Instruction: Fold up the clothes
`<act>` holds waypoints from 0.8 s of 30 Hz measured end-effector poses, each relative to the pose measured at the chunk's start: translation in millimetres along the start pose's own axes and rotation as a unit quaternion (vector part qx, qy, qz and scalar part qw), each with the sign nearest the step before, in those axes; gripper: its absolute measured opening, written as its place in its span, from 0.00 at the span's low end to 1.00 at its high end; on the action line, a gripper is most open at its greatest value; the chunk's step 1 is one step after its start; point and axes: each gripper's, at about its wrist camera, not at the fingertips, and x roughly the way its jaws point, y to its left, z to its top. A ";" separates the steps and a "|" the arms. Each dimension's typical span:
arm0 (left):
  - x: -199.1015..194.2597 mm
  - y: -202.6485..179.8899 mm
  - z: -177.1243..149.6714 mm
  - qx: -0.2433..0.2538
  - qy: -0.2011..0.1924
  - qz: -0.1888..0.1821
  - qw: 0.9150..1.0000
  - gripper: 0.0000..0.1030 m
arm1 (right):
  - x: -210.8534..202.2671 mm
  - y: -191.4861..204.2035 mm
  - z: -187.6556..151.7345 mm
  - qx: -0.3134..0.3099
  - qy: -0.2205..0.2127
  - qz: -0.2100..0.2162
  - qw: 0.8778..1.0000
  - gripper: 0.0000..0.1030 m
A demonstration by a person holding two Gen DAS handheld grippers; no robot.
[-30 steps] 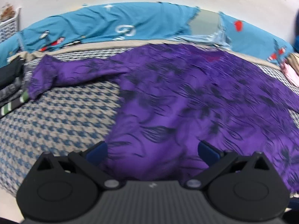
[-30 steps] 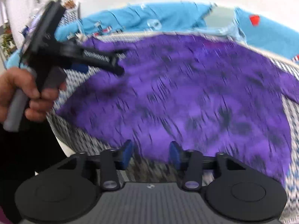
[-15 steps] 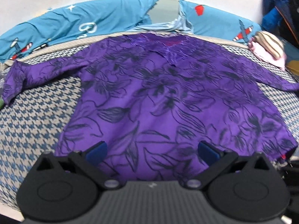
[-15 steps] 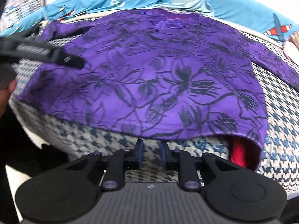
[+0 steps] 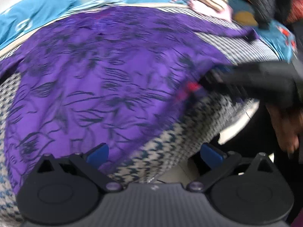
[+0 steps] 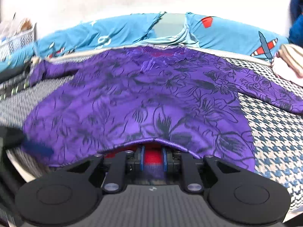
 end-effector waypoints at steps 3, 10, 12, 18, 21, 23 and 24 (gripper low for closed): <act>2.8 -9.8 -4.6 0.021 0.010 -0.010 1.000 1.00 | -2.2 -8.0 9.9 0.028 -0.020 0.011 0.999 0.17; 6.6 12.7 4.1 -0.042 0.006 0.017 0.999 1.00 | -0.1 -2.8 1.2 -0.016 0.008 0.008 1.000 0.17; 7.6 21.8 7.7 -0.067 0.003 0.028 0.997 1.00 | -0.2 3.7 -4.4 -0.049 0.018 0.008 0.999 0.17; 10.4 49.0 18.5 -0.141 -0.005 0.060 0.988 1.00 | -4.6 22.8 -21.9 -0.142 0.037 0.014 0.989 0.20; 11.9 62.6 24.0 -0.177 -0.010 0.076 0.981 1.00 | -4.9 30.8 -28.7 -0.181 0.043 0.017 0.982 0.29; 12.1 66.4 25.3 -0.187 -0.009 0.077 0.979 1.00 | -4.0 37.0 -33.5 -0.207 0.049 0.018 0.977 0.32; 12.2 67.2 25.7 -0.189 -0.009 0.077 0.979 1.00 | -3.3 40.0 -35.4 -0.218 0.050 0.017 0.975 0.34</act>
